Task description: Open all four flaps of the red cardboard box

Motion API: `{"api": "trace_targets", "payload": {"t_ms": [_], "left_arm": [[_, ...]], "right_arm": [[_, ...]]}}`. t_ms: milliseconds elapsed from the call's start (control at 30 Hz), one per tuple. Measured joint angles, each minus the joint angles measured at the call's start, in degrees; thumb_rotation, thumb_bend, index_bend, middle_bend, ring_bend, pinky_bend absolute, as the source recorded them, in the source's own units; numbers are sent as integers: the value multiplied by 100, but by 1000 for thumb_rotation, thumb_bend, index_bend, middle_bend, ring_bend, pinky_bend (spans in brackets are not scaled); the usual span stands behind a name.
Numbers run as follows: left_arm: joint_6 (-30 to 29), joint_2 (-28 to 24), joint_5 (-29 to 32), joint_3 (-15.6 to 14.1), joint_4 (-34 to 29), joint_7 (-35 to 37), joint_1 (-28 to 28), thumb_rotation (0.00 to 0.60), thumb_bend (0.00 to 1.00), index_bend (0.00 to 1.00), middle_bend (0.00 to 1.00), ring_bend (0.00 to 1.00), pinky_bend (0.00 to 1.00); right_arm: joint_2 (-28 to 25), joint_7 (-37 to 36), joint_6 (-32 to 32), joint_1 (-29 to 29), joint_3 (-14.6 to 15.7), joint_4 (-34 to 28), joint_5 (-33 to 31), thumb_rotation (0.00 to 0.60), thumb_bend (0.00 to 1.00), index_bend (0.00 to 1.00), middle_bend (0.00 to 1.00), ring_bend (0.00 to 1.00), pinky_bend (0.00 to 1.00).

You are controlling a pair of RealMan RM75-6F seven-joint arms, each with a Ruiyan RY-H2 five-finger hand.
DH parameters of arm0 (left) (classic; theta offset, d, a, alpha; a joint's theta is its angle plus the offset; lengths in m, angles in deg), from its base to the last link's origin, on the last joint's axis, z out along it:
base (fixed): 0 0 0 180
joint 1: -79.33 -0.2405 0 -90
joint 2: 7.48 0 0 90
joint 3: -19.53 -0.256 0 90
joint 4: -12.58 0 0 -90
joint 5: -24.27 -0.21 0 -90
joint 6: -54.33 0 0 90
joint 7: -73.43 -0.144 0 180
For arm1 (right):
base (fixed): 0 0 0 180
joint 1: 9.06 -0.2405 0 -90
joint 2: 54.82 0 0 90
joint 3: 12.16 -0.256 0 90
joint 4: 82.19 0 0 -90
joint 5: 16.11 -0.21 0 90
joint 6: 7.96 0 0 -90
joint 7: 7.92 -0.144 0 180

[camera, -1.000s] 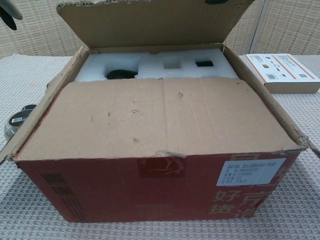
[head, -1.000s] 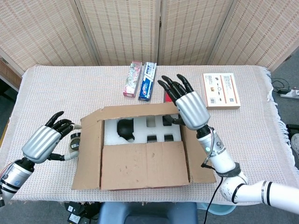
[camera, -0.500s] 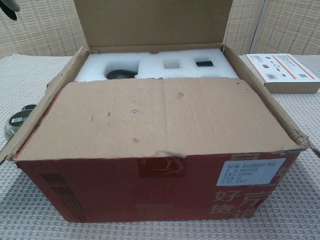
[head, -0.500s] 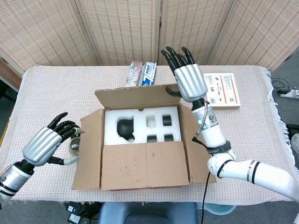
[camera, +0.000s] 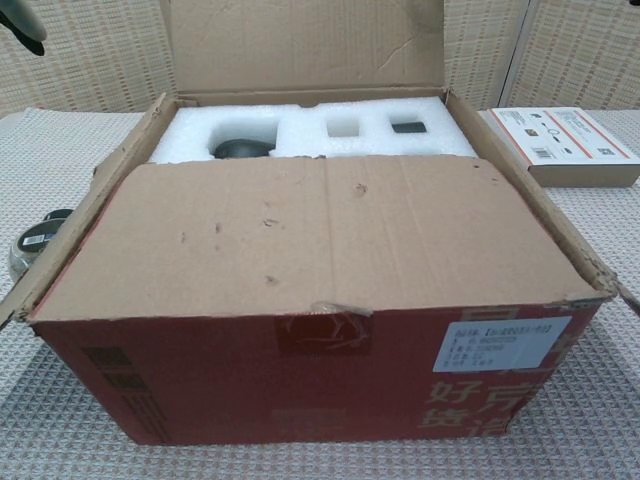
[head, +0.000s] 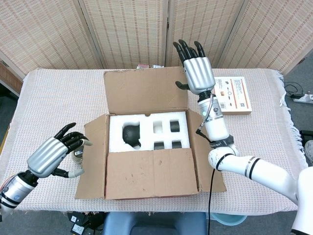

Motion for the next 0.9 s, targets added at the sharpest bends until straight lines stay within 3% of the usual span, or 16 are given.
{"api": "trace_targets", "payload": {"t_ms": [233, 433, 667, 900], "left_arm": [[246, 113, 90, 110, 48, 205, 260, 0, 172, 277, 317, 245, 0], [570, 198, 180, 210, -17, 195, 542, 0, 172, 268, 317, 238, 0], [576, 311, 381, 257, -58, -40, 554, 0, 171, 268, 317, 237, 0], [387, 364, 636, 238, -71, -295, 360, 0, 172, 269, 317, 237, 0]], "right_arm": [[-600, -374, 127, 492, 197, -969, 309, 600, 185, 4, 96, 197, 59], [-1449, -855, 280, 1210, 556, -2104, 833, 600, 185, 4, 103, 215, 59], [-2423, -2032, 290, 2046, 1109, -3173, 1772, 600, 185, 4, 142, 225, 60], [-2930, -3037, -31, 2446, 1775, -3642, 2903, 600, 185, 4, 159, 225, 60]]}}
